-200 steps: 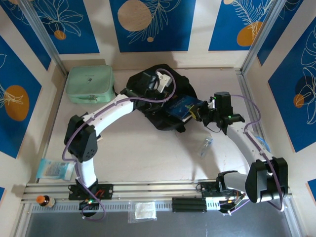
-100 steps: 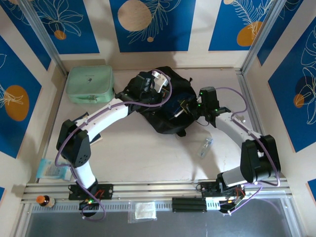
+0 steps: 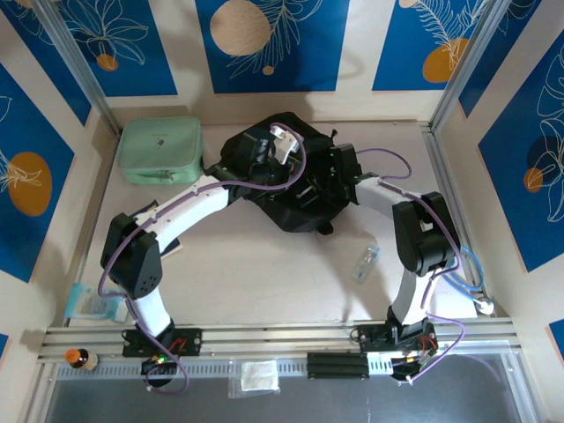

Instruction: Pack books, pencil case, and school supplies into a backpack

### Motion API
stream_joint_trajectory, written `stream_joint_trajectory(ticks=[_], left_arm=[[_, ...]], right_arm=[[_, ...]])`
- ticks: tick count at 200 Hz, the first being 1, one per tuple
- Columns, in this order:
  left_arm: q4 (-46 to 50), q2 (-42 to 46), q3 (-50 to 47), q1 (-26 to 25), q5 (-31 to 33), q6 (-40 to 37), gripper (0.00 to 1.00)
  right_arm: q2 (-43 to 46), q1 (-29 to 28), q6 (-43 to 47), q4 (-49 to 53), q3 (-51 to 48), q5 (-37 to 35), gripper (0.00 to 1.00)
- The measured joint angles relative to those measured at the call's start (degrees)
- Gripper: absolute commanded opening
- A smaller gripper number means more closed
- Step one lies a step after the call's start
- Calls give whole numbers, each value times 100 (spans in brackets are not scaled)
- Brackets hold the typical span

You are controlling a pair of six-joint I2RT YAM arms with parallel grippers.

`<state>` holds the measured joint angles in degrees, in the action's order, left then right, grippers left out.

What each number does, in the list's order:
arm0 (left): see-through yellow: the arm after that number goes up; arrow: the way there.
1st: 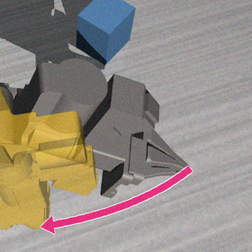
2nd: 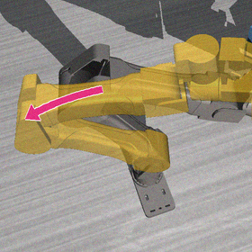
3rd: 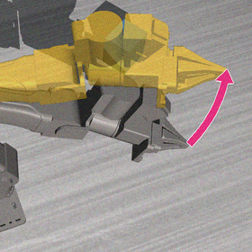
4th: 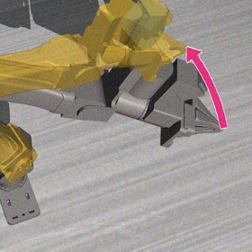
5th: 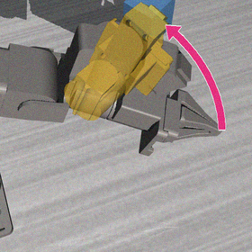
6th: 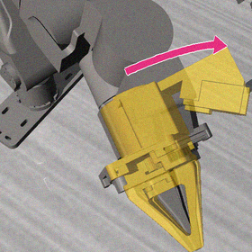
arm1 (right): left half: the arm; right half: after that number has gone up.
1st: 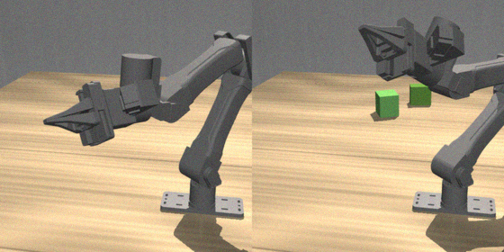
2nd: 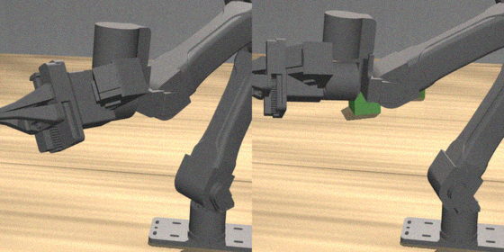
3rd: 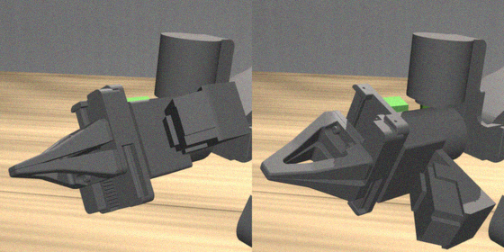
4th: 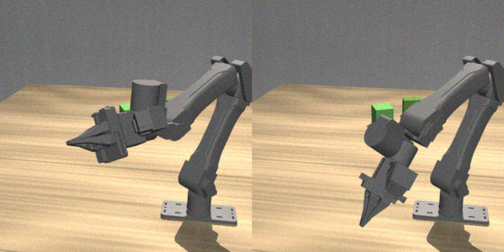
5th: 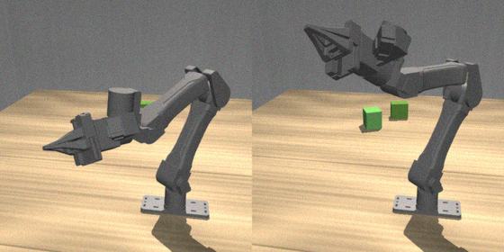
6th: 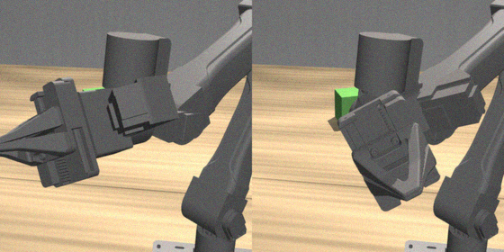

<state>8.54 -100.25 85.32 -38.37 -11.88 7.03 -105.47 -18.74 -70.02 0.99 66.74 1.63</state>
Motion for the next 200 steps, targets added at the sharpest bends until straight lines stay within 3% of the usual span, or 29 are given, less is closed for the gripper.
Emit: stream_joint_trajectory(ticks=[28,92,101,115,139,178,200], left_arm=[[0,0,0,9,11,2,1],[-4,-116,0,48,-24,52,14],[-2,-120,0,50,-59,55,22],[-11,-118,0,55,-149,61,48],[4,-105,-66,90,-275,229,71],[155,378,-839,380,-264,505,89],[271,911,-1499,780,-11,791,94]], right_arm=[[79,39,31,111,-186,0,62],[2017,326,411,758,-973,-188,69],[2376,380,494,894,-1073,-299,71],[2865,450,673,1119,-1200,-538,74],[3458,535,1056,1539,-1279,-955,78],[3792,568,1727,1910,-1261,-1309,89],[3679,498,2002,1996,-1165,-1355,97]])
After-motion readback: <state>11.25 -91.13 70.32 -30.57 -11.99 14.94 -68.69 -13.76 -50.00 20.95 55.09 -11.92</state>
